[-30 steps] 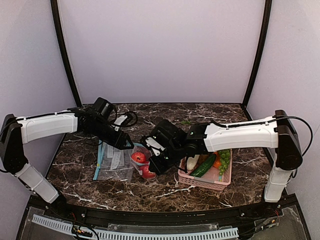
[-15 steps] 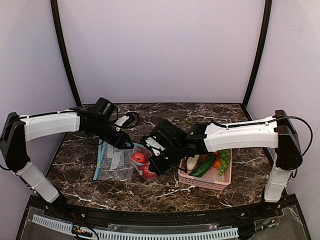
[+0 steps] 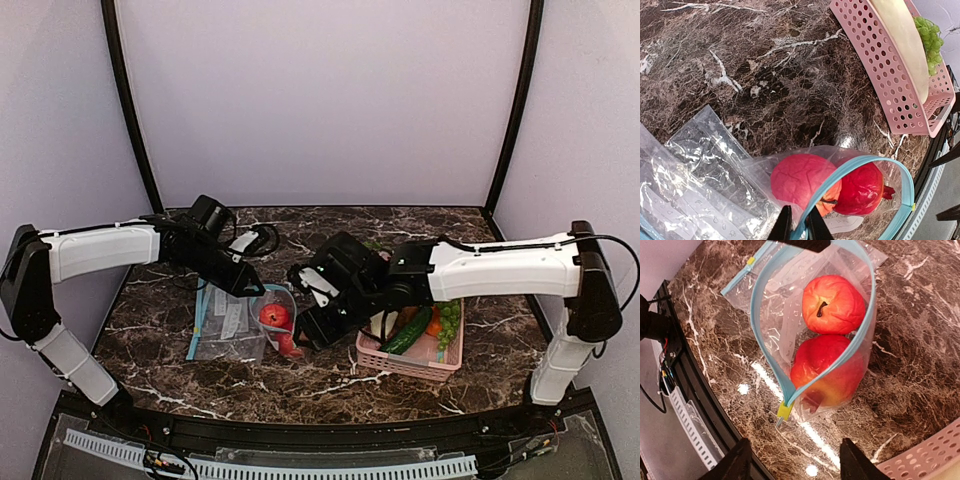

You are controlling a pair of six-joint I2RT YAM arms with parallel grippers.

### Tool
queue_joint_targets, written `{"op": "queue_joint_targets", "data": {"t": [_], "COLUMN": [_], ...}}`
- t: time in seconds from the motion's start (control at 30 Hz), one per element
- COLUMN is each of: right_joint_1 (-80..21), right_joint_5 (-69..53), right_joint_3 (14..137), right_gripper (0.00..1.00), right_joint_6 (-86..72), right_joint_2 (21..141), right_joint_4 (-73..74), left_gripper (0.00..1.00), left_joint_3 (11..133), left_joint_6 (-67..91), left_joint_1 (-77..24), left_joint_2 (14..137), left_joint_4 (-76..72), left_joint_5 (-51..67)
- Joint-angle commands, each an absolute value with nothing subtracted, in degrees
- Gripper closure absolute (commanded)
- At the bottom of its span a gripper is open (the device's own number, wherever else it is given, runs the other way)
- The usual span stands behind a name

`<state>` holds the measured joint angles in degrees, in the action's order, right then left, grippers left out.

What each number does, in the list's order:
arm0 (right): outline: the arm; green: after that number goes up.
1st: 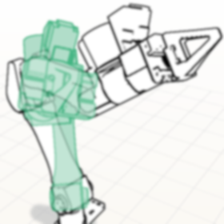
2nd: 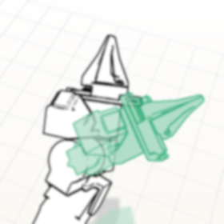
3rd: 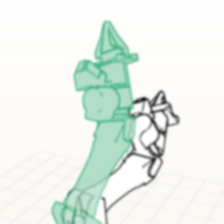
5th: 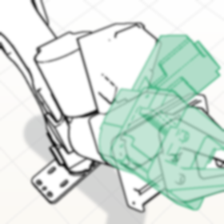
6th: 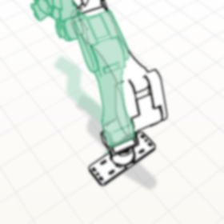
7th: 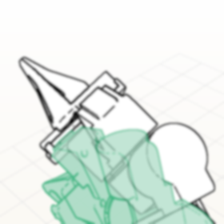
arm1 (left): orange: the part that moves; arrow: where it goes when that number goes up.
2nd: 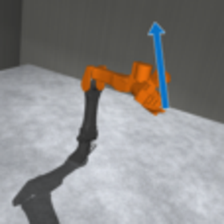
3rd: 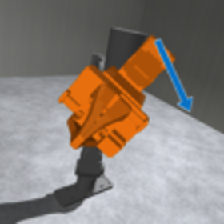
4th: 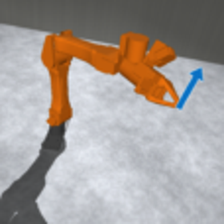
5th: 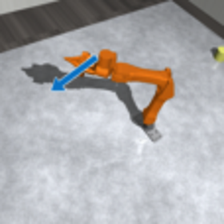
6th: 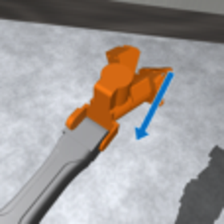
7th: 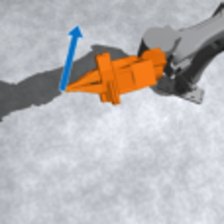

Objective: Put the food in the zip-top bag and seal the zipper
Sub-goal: Pass from the right arm to the left, then pick up the fake vegetable from the bin.

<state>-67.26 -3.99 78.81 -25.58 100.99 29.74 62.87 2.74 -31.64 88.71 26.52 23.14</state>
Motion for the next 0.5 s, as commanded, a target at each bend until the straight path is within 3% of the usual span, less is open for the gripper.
{"op": "queue_joint_targets", "data": {"t": [0.0,0.17,0.47], "right_joint_1": [-67.93,-67.35,-61.67], "right_joint_5": [-0.90,5.90,8.22], "right_joint_3": [75.94,70.75,53.72], "right_gripper": [0.35,0.26,0.32], "right_joint_6": [-28.17,-33.85,-50.83], "right_joint_2": [93.25,86.32,71.37], "right_joint_4": [31.01,34.26,35.77], "left_gripper": [0.90,0.90,0.89], "left_joint_3": [62.03,61.17,60.16], "left_joint_6": [2.95,3.33,4.27], "left_joint_1": [-31.25,-31.29,-31.29], "left_joint_2": [86.48,85.22,83.99], "left_joint_4": [26.40,26.15,25.77], "left_joint_5": [22.77,22.19,22.41]}}
